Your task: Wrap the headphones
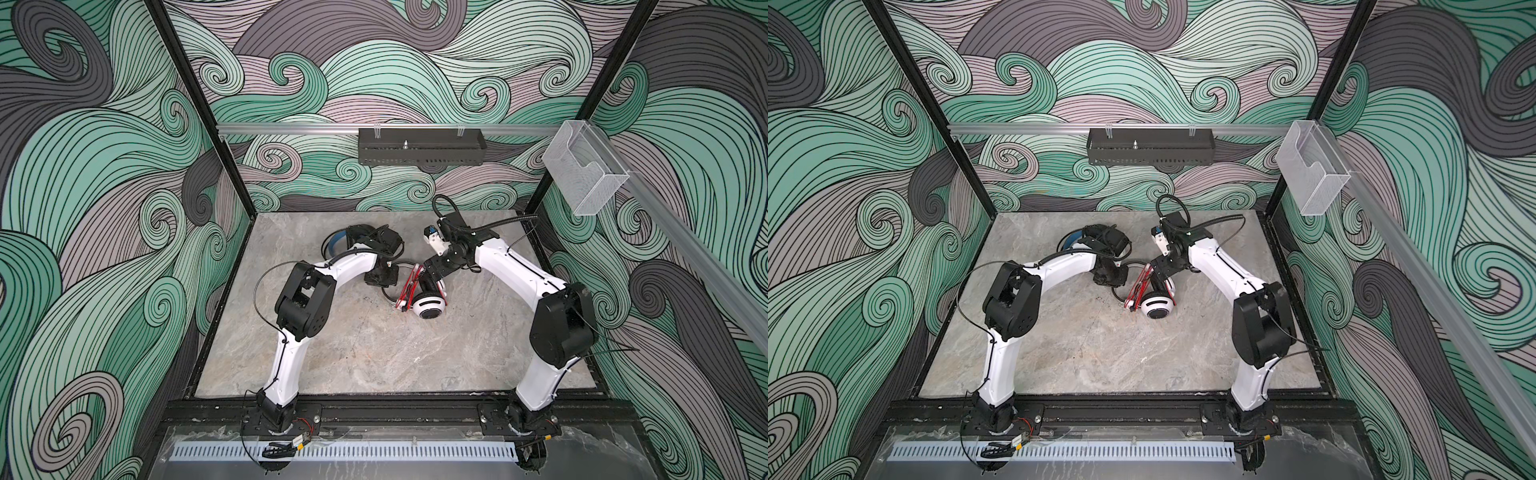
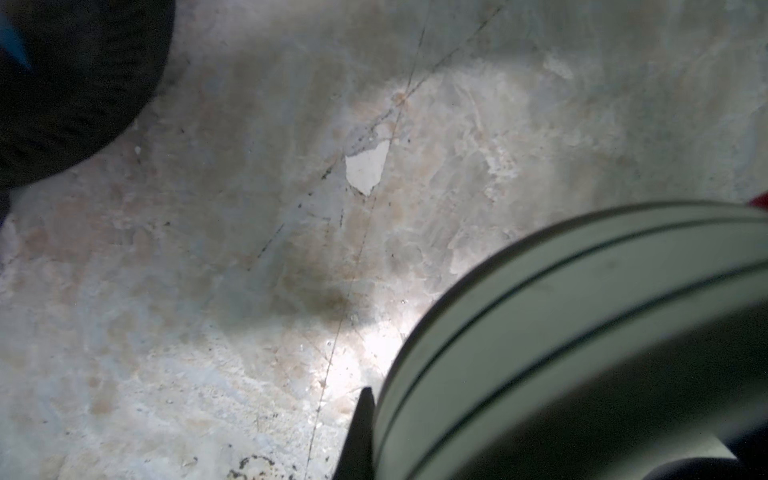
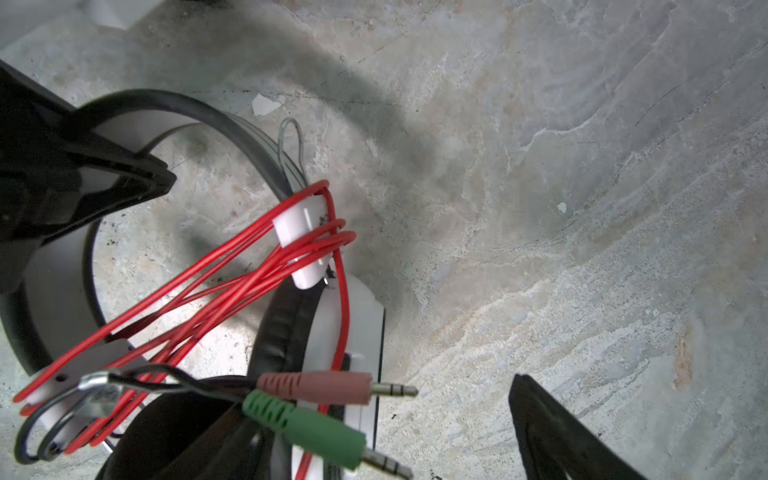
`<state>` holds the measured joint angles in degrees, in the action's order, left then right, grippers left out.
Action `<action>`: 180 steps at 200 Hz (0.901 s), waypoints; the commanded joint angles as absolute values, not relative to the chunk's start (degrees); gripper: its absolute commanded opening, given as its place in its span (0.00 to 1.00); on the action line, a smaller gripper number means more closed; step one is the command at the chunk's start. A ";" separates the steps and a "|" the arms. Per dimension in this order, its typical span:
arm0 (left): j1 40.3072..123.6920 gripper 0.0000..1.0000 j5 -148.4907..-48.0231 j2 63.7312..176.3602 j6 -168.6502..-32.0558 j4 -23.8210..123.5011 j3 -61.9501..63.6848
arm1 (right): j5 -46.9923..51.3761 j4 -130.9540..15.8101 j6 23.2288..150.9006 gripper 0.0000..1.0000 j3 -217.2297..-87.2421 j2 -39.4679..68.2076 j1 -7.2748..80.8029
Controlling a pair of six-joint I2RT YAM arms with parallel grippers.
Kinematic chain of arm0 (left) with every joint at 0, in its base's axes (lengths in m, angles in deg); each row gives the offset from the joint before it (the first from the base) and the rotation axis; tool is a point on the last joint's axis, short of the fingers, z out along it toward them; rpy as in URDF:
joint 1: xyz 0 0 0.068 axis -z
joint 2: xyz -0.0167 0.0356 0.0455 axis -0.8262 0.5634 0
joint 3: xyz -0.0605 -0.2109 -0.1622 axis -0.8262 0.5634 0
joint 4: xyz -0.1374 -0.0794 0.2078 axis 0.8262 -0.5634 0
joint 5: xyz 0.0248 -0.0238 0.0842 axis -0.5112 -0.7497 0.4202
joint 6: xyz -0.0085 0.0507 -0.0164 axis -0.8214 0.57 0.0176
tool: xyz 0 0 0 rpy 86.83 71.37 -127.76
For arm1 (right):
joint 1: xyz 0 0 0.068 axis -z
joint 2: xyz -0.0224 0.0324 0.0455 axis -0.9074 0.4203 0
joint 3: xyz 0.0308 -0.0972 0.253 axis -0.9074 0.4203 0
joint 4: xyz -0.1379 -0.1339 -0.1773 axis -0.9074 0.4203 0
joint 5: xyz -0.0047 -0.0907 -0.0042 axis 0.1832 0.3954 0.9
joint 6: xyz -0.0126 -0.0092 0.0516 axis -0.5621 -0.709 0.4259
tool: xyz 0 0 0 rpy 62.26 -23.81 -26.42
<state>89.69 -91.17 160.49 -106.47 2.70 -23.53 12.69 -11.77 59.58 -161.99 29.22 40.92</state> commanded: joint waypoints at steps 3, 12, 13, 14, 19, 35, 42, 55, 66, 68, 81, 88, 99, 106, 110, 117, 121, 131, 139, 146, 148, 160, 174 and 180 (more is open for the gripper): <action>89.28 0.00 -94.20 160.67 -106.77 2.35 -24.46 | 12.06 -11.65 60.64 0.88 -160.75 28.34 41.52; 89.33 0.00 -94.85 160.71 -106.58 2.71 -24.28 | 12.22 -11.63 60.60 0.88 -160.50 28.56 41.51; 89.35 0.00 -94.94 160.79 -106.55 2.77 -24.27 | 12.23 -11.68 60.63 0.88 -160.50 28.59 41.51; 89.36 0.00 -94.99 160.83 -106.48 2.84 -24.26 | 12.28 -11.66 60.65 0.88 -160.50 28.69 41.51; 89.45 0.00 -95.20 160.85 -106.35 2.98 -24.30 | 12.59 -11.51 60.44 0.88 -160.49 29.07 41.57; 89.80 0.00 -95.37 161.11 -106.16 2.79 -24.51 | 14.31 -10.46 59.66 0.88 -160.94 30.71 41.59; 89.83 0.00 -95.61 160.99 -106.07 2.77 -24.56 | 15.38 -10.37 59.32 0.88 -160.86 30.88 41.44; 89.82 0.00 -95.74 160.91 -106.07 2.90 -24.19 | 16.68 -10.42 59.28 0.88 -160.51 30.43 41.59; 89.85 0.00 -95.65 160.78 -105.94 2.90 -23.95 | 15.49 -10.49 59.63 0.90 -160.56 29.38 41.76; 89.84 0.00 -95.68 160.75 -105.95 2.93 -23.91 | 15.23 -10.49 59.77 0.90 -160.56 29.15 41.77; 89.81 0.00 -95.77 160.61 -105.85 3.07 -23.57 | 11.96 -10.31 61.01 0.91 -160.41 27.67 41.81; 89.84 0.00 -95.71 160.60 -105.85 3.19 -23.49 | 9.78 -9.95 61.95 0.91 -160.50 27.24 42.13; 89.82 0.00 -95.66 160.60 -105.78 3.24 -23.54 | 6.04 -8.73 63.57 0.91 -161.10 26.90 43.00; 89.88 0.00 -95.57 160.56 -105.64 3.20 -23.62 | 4.55 -8.43 64.17 0.91 -161.18 26.62 43.43; 89.87 0.00 -95.48 160.53 -105.64 3.19 -23.67 | 3.95 -8.38 64.37 0.91 -161.19 26.38 43.66; 89.90 0.00 -95.52 160.51 -105.59 3.25 -23.65 | 2.92 -8.37 64.72 0.91 -161.05 25.99 44.02; 89.90 0.00 -95.48 160.51 -105.55 3.32 -23.65 | 2.35 -8.35 64.87 0.91 -161.10 25.90 44.36; 89.90 0.00 -95.49 160.42 -105.46 3.34 -23.66 | 1.26 -8.24 65.35 0.91 -161.16 25.98 44.96; 89.99 0.00 -95.40 160.40 -105.48 3.34 -23.51 | 0.67 -8.29 65.65 0.91 -161.07 26.07 45.25; 89.99 0.00 -95.39 160.29 -105.61 3.33 -23.39 | 0.48 -8.28 65.84 0.91 -160.88 26.07 45.37; 89.99 0.00 -95.43 160.26 -105.63 3.34 -23.38 | 0.49 -8.29 65.85 0.91 -160.84 26.02 45.44; 89.97 0.00 -95.35 160.00 -105.88 3.47 -22.98 | 1.18 -8.27 65.75 0.90 -160.83 25.70 45.53; 89.99 0.00 -95.30 159.81 -106.22 3.52 -22.71 | 1.78 -8.33 65.59 0.90 -161.10 24.87 45.53; 89.99 0.00 -95.35 159.72 -106.37 3.43 -22.69 | 1.92 -8.21 65.59 0.91 -161.35 24.47 45.54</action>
